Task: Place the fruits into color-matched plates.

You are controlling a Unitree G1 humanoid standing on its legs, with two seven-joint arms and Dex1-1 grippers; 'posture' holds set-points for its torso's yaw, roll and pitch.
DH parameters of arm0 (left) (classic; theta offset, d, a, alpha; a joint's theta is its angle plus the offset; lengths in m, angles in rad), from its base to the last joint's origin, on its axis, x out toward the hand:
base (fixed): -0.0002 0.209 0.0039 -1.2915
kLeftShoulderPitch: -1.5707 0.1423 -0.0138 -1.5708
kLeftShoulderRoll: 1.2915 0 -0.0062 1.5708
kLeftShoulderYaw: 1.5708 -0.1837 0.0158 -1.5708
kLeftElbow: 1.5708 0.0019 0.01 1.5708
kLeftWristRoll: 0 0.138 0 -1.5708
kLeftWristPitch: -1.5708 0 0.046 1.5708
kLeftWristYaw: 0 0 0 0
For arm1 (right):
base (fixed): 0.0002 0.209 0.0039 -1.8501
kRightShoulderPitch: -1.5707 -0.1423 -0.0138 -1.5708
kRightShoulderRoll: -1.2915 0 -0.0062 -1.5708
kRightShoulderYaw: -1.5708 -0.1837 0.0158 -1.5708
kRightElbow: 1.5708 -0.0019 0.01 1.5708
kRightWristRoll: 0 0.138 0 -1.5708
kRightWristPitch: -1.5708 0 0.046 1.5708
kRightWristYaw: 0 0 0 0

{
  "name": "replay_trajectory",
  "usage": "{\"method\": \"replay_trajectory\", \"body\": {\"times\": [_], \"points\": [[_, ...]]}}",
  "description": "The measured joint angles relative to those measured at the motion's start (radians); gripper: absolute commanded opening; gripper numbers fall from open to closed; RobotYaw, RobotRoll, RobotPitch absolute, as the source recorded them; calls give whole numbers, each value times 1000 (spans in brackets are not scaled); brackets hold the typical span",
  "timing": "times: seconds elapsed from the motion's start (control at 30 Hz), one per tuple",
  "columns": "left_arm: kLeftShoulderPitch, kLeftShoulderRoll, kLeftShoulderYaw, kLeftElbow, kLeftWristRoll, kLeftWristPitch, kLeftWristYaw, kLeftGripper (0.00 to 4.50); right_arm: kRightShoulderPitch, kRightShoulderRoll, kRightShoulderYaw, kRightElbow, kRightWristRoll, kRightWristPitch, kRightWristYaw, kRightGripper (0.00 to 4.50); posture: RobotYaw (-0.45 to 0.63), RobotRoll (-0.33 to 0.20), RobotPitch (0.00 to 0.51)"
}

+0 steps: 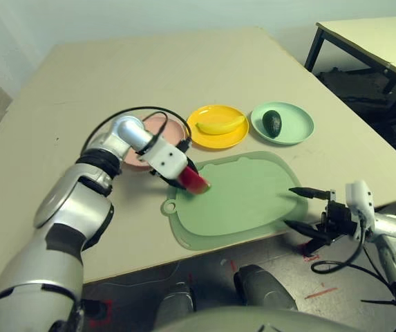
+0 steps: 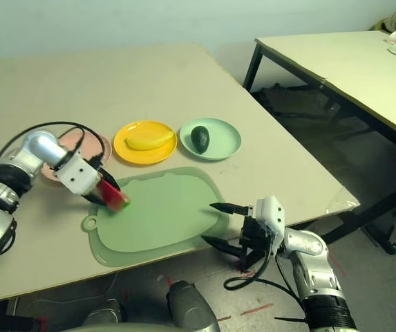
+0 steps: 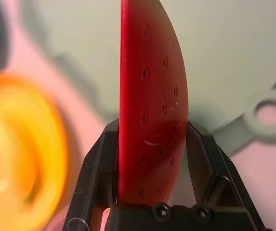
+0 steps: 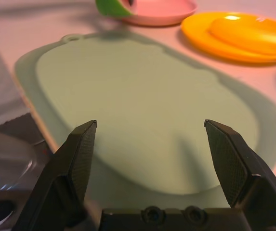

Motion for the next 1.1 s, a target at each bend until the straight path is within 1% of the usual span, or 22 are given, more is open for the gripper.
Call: {"method": "replay_trajectory", "body": {"times": [0.13, 0.27, 0.37, 0.53, 0.63, 0.73, 0.8, 0.83, 0.97, 1.1], "points": [[-1, 44, 48, 27, 73, 42, 115, 2093, -3, 24, -10, 11, 1, 3, -44, 4500, -225, 0, 34], [0, 72, 75, 61, 153, 119, 262, 2093, -3, 48, -11, 15, -1, -8, -78, 4500, -222, 0, 36], [0, 77, 77, 93, 225, 178, 378, 2093, -3, 74, -8, 15, -4, -20, -97, 4500, -225, 0, 38], [2, 81, 65, 152, 349, 286, 600, 2093, -3, 75, -5, 14, -16, -20, -106, 4500, -239, 0, 37], [12, 79, 61, 174, 402, 328, 666, 2093, -3, 74, -5, 15, -23, -20, -107, 4500, -249, 0, 36], [22, 60, 60, 187, 438, 356, 713, 2093, -3, 73, -5, 14, -26, -20, -108, 4500, -254, 0, 36], [28, 44, 61, 191, 451, 364, 728, 2829, 4, 69, -5, 11, -27, -20, -108, 4500, -259, 0, 37], [28, 42, 62, 190, 453, 363, 733, 3072, 8, 67, -5, 10, -28, -21, -108, 4500, -265, 0, 37], [28, 40, 72, 190, 455, 363, 738, 4455, 39, 59, -5, 5, -31, -29, -107, 4500, -267, 0, 32], [30, 35, 87, 190, 452, 361, 730, 4485, 49, 51, -5, -5, -31, -31, -105, 4500, -269, 0, 30]]}}
